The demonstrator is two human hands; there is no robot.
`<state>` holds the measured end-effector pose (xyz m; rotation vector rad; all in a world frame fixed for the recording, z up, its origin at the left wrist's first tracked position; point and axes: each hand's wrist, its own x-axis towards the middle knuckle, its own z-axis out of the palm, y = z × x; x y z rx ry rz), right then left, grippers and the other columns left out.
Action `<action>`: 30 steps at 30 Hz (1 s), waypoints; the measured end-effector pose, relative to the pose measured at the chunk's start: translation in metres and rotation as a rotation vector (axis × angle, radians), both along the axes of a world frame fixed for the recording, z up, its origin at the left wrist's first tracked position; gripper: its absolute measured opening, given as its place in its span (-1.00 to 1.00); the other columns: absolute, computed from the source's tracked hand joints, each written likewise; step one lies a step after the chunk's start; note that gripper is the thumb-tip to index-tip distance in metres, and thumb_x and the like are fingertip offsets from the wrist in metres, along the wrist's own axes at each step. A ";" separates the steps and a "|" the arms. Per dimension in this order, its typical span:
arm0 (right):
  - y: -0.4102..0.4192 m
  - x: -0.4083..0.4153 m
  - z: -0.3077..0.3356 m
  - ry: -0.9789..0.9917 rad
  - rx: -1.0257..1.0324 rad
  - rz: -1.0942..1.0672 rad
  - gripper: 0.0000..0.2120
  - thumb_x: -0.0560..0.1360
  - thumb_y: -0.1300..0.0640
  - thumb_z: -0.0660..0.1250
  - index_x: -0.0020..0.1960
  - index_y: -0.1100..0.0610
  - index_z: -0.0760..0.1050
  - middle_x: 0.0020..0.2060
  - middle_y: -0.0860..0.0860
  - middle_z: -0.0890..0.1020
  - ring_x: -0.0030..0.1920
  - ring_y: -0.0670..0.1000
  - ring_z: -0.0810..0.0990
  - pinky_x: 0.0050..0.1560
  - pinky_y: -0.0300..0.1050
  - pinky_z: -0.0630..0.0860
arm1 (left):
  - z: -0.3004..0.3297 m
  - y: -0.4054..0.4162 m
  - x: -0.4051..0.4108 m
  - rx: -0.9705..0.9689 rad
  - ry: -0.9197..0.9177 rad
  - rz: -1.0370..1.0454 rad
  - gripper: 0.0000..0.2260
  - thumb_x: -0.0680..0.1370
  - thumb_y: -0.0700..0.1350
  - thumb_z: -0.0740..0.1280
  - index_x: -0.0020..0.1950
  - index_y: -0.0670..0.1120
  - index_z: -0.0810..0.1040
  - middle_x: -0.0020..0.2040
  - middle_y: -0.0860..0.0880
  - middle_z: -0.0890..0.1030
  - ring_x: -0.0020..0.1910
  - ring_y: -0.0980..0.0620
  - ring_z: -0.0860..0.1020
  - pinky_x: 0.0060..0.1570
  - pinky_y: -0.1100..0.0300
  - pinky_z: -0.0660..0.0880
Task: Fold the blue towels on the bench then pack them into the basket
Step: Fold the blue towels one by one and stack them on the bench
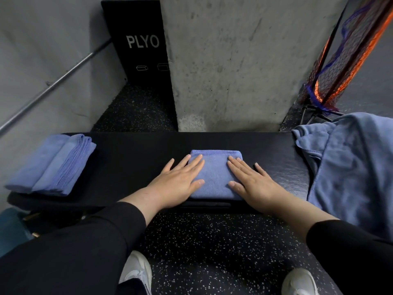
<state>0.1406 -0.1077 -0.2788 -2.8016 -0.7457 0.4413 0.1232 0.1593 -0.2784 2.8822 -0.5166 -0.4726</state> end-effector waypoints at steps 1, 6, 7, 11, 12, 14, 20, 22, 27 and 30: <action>-0.005 0.000 0.000 -0.003 0.037 0.016 -0.18 0.49 -0.44 -0.27 0.65 -0.08 -0.15 0.58 -0.27 -0.18 0.56 -0.26 -0.25 0.60 0.07 -0.17 | 0.000 0.003 0.000 0.002 -0.015 0.004 -0.43 0.68 0.23 -0.12 0.66 0.10 -0.16 0.63 0.22 -0.25 0.59 0.20 -0.29 0.59 -0.08 -0.23; -0.027 0.001 -0.005 -0.134 0.173 0.137 -0.17 0.42 -0.57 0.06 0.56 -0.14 0.24 0.57 -0.25 0.17 0.58 -0.25 0.00 0.55 0.00 0.07 | 0.007 0.017 -0.007 -0.047 -0.272 -0.061 -0.29 0.55 0.34 -0.16 0.57 0.03 0.33 0.60 0.10 0.27 0.60 0.19 0.09 0.59 0.02 -0.09; -0.028 -0.001 -0.007 -0.150 0.173 0.149 -0.21 0.42 -0.52 0.13 0.53 -0.14 0.28 0.55 -0.23 0.21 0.58 -0.22 0.03 0.53 -0.01 0.10 | 0.008 0.018 -0.008 -0.087 -0.304 -0.081 -0.31 0.56 0.34 -0.10 0.54 0.03 0.39 0.56 0.10 0.35 0.58 0.17 0.18 0.58 0.02 -0.04; -0.021 -0.006 -0.006 -0.194 0.227 0.105 -0.40 0.49 -0.33 0.11 0.41 -0.05 0.44 0.49 -0.18 0.35 0.54 -0.16 0.23 0.47 -0.02 0.23 | 0.010 0.013 -0.016 -0.058 -0.284 -0.156 -0.31 0.53 0.43 0.02 0.54 0.09 0.35 0.51 0.14 0.35 0.52 0.15 0.24 0.57 0.03 -0.02; -0.019 -0.006 -0.002 -0.206 0.251 0.071 -0.44 0.51 -0.29 0.08 0.35 -0.03 0.48 0.43 -0.18 0.44 0.48 -0.15 0.34 0.44 0.00 0.28 | 0.010 0.011 -0.017 -0.045 -0.270 -0.157 -0.29 0.52 0.45 0.04 0.55 0.09 0.33 0.51 0.14 0.32 0.52 0.15 0.21 0.58 0.03 -0.03; -0.014 -0.006 0.009 -0.220 0.282 0.020 -0.56 0.53 -0.24 0.06 0.21 -0.04 0.51 0.19 -0.19 0.60 0.24 -0.14 0.53 0.35 0.00 0.35 | 0.011 0.007 -0.018 -0.047 -0.276 -0.143 -0.29 0.50 0.46 0.09 0.54 0.09 0.34 0.50 0.17 0.33 0.52 0.17 0.22 0.57 0.03 0.01; -0.022 -0.008 0.024 -0.143 0.237 0.079 -0.70 0.48 -0.39 0.19 0.04 -0.21 0.33 -0.18 -0.26 0.52 -0.10 -0.23 0.48 0.15 -0.15 0.34 | 0.023 0.002 -0.023 -0.354 -0.144 0.103 -0.81 0.55 0.14 0.26 0.03 0.09 0.56 -0.05 0.17 0.62 0.01 0.17 0.49 0.16 0.13 0.42; -0.021 -0.009 0.025 -0.125 0.272 0.041 -0.70 0.47 -0.35 0.26 0.01 -0.16 0.36 -0.22 -0.22 0.55 -0.15 -0.19 0.51 0.01 -0.16 0.36 | 0.028 0.003 -0.022 -0.454 -0.088 0.174 -0.93 0.57 0.04 0.35 -0.05 0.07 0.56 -0.16 0.14 0.63 -0.13 0.18 0.52 -0.03 0.16 0.48; -0.012 -0.001 0.031 0.013 0.445 -0.233 -0.73 0.53 -0.19 0.36 -0.12 -0.01 0.42 -0.32 -0.01 0.58 -0.29 -0.04 0.52 -0.18 -0.02 0.50 | 0.035 -0.006 -0.006 -0.632 -0.012 0.378 -0.77 0.56 0.05 0.42 -0.19 -0.06 0.52 -0.33 0.09 0.53 -0.35 0.23 0.46 -0.30 0.26 0.40; -0.008 0.009 0.027 0.044 0.496 -0.336 -0.79 0.50 -0.15 0.41 -0.01 -0.08 0.47 -0.20 -0.09 0.63 -0.15 -0.09 0.59 -0.07 -0.04 0.55 | 0.034 -0.010 0.003 -0.721 0.008 0.480 -0.82 0.52 0.01 0.48 -0.12 -0.03 0.54 -0.27 0.06 0.62 -0.31 0.20 0.54 -0.29 0.29 0.43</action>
